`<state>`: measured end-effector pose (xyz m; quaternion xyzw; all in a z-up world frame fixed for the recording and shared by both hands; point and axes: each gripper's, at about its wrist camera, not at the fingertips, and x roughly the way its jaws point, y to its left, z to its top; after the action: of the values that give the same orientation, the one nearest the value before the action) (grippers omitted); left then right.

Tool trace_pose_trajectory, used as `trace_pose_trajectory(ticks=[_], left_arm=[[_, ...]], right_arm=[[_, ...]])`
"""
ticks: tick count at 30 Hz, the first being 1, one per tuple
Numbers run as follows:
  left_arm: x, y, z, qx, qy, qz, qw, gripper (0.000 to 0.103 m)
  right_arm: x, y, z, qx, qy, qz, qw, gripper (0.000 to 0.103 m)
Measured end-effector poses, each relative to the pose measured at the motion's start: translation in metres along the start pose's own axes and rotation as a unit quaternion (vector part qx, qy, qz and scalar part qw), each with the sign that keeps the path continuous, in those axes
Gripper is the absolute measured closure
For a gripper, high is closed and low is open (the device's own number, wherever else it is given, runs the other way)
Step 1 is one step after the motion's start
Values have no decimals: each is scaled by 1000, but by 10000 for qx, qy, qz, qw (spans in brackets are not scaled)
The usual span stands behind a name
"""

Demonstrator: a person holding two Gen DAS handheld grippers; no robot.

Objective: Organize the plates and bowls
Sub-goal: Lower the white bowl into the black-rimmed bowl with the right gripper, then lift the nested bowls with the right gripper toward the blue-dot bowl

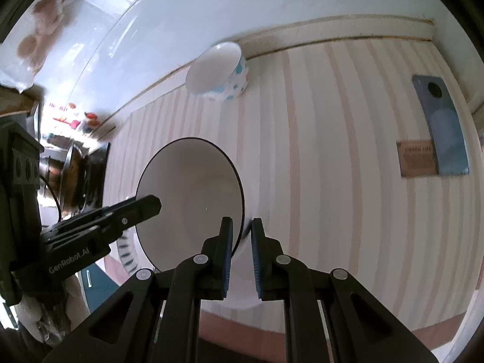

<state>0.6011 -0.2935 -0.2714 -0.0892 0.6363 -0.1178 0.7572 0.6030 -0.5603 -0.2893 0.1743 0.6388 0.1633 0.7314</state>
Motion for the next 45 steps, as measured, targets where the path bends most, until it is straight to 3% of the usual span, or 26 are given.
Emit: trace_pose_trajectory(ticks=[11,45], left_arm=[[24,-1,-27,87,359,95,9993,84],[60,0,-43,251,835,302,9957,84]], right_arm=[[15,-13,-31,159,265,-24,9995,89],[50,-26,-42,516,707,-37,9962,89]])
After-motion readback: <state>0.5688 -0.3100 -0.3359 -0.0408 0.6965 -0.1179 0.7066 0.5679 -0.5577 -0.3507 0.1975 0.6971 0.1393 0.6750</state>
